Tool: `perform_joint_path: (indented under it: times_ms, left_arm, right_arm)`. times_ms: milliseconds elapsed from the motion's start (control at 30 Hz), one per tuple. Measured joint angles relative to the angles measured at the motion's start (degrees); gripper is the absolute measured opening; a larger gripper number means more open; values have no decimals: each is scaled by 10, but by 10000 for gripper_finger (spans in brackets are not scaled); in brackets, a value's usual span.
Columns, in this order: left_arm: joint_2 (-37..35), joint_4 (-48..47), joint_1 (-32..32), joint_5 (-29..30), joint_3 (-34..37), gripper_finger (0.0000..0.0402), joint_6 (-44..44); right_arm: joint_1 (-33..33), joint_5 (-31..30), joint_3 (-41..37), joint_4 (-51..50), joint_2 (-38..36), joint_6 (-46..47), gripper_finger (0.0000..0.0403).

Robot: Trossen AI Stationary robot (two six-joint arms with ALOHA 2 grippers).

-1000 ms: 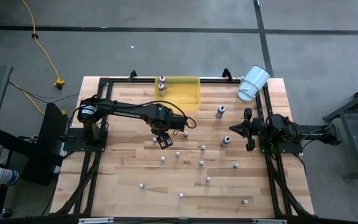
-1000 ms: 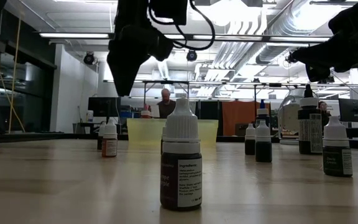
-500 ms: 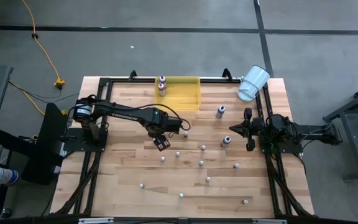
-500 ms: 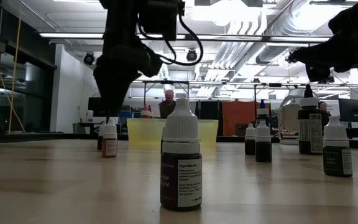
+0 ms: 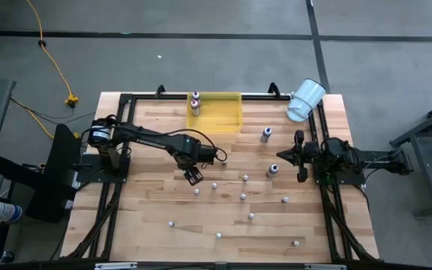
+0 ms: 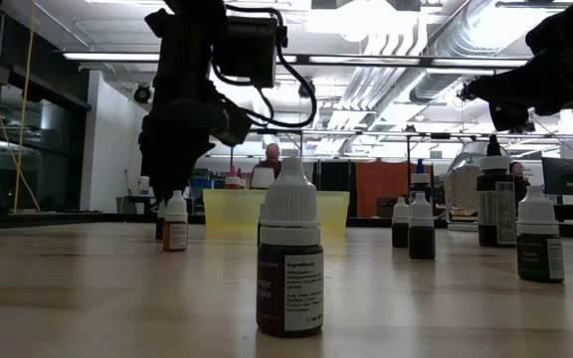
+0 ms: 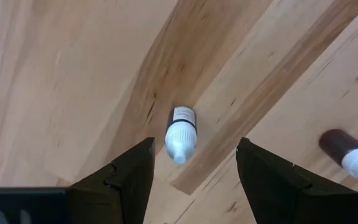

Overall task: Pick & Place food coloring
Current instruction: Put the left small black food coloring bottle into the yellow container

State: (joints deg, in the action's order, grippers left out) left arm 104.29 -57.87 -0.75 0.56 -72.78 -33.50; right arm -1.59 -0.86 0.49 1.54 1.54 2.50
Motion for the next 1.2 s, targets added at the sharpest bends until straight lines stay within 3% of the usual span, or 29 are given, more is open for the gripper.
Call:
perform_joint_path:
  times_ms: [633,1200]
  left_arm:
    - [0,12,0,4,10,209,3]
    - [0,12,0,15,10,104,18]
  right_arm:
    - [0,0,0,0,0,0,0]
    - [0,0,0,0,0,0,0]
